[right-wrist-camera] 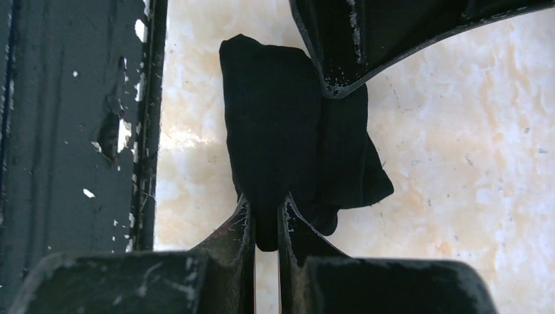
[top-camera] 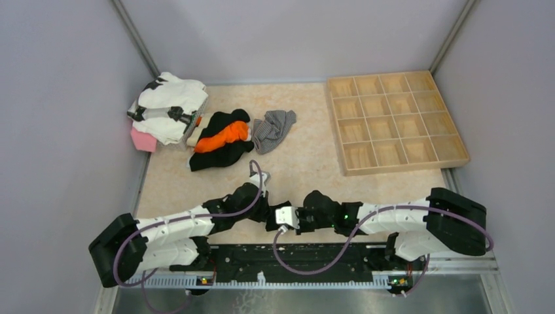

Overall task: Roll the underwear
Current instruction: Roll the underwear to the center of the board.

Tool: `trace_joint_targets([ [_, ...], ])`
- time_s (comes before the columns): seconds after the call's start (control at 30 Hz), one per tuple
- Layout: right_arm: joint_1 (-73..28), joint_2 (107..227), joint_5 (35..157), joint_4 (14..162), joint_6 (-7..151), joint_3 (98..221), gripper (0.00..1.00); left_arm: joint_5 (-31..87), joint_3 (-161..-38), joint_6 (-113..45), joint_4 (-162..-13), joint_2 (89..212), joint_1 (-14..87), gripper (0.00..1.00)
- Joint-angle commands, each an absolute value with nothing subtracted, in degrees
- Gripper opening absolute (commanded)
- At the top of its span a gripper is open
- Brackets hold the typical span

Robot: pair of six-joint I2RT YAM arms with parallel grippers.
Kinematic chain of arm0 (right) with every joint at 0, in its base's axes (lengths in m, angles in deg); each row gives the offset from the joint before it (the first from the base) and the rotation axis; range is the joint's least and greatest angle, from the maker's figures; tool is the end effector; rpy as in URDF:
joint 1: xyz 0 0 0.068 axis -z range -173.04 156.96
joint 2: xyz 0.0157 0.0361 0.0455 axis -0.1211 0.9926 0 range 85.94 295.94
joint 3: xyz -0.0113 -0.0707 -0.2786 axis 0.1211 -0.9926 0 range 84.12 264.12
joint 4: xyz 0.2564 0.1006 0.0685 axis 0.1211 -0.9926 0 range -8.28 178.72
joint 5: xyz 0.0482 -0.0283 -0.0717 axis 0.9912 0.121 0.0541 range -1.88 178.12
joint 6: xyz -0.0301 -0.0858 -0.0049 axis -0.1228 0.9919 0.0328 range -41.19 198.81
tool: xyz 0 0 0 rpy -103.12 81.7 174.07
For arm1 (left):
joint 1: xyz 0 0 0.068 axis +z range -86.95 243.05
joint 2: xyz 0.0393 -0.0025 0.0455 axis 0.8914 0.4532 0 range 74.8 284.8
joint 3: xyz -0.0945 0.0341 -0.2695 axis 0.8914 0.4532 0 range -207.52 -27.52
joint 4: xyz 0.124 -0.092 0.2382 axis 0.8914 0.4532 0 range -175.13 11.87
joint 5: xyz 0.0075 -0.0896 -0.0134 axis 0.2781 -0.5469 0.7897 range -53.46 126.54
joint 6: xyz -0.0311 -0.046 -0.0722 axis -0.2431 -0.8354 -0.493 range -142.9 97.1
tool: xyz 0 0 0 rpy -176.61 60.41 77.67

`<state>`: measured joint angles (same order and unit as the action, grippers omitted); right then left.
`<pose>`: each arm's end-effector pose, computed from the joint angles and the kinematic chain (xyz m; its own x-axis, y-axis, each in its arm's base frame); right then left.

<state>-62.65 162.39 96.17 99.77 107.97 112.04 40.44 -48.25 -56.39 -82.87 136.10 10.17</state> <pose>0.0939 0.2854 0.1292 0.2860 -0.6154 -0.7345 -0.9476 -0.0676 -0.3123 0.1512 -0.1905 0.1237 -0.7644 0.0978 -0.6372 0.4119 0.8344 -0.3661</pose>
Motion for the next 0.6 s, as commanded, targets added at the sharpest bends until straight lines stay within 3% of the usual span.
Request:
trace_joint_targets([
  [0.0,-63.1,164.4,99.9,98.2,100.2,116.7,0.0,40.3,-46.6,-57.2,-82.0,135.5,10.4,0.0],
  [0.57,-55.0,174.4,113.6,92.8,72.1,124.1,0.0,39.9,-46.1,-56.2,-80.6,129.0,10.4,0.0],
])
